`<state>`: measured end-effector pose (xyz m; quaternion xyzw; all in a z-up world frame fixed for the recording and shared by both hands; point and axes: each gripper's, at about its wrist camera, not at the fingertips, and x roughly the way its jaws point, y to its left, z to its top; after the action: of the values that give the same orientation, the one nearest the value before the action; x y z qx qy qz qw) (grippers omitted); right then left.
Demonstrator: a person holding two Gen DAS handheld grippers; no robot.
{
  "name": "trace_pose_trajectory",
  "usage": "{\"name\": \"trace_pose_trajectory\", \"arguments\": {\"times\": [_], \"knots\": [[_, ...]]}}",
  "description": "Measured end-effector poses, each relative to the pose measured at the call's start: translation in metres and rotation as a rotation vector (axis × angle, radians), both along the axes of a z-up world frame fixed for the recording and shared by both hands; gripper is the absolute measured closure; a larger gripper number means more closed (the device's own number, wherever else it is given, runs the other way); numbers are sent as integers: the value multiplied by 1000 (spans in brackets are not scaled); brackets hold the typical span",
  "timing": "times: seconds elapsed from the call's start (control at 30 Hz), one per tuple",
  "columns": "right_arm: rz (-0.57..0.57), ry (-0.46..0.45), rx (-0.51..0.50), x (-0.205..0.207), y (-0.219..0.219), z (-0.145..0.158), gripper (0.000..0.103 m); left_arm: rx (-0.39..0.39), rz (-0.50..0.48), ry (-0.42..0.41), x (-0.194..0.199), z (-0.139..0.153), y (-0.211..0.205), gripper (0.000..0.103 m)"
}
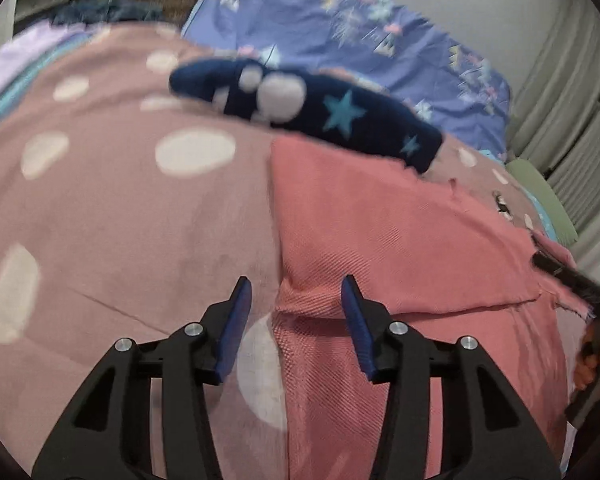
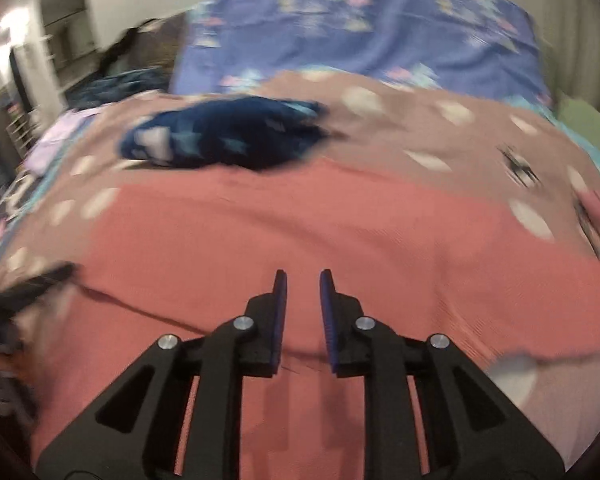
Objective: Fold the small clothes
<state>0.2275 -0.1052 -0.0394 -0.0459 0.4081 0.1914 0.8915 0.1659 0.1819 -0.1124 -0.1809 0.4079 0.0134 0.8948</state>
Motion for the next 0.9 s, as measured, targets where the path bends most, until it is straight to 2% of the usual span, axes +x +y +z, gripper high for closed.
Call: {"name": "trace_pose_trajectory", "arguments": {"times": [0.13, 0.23, 0.3, 0.43, 0.5, 0.53, 0.57, 0.6, 0.63, 0.67, 0.73, 0.83, 0.9], "knots": [[171, 32, 36, 12, 70, 14, 84, -48, -21, -42, -4, -3, 6, 52], [261, 60, 21, 29, 128, 12, 81, -101, -23, -61, -7, -7, 13, 53], [300, 117, 22, 42, 170, 2, 80, -117, -27, -68, -8, -7, 13, 53], [341, 200, -7, 60, 230, -18, 68, -149, -39, -81, -10, -7, 16, 53], [344, 199, -50, 64, 250, -26, 59, -163, -54, -85, -11, -7, 16, 53], [341, 203, -77, 68, 260, -32, 51, -167, -60, -86, -11, -7, 15, 55], [339, 213, -96, 70, 267, -37, 51, -171, -67, -86, -11, -8, 15, 57], [335, 234, -129, 75, 275, -46, 58, -177, -77, -86, -10, -8, 14, 65], [317, 233, -163, 77, 280, -54, 97, -181, -81, -83, -10, -9, 14, 89], [279, 190, -203, 81, 284, -58, 98, -185, -80, -72, -9, -11, 14, 97], [273, 195, -129, 87, 282, -54, 100, -181, -50, -39, -8, -14, 16, 97], [247, 227, -16, 97, 270, -60, 99, -96, -29, -27, -8, -10, 8, 97], [266, 224, 29, 97, 264, -63, 96, -73, -30, -19, -8, -10, 6, 94]]}}
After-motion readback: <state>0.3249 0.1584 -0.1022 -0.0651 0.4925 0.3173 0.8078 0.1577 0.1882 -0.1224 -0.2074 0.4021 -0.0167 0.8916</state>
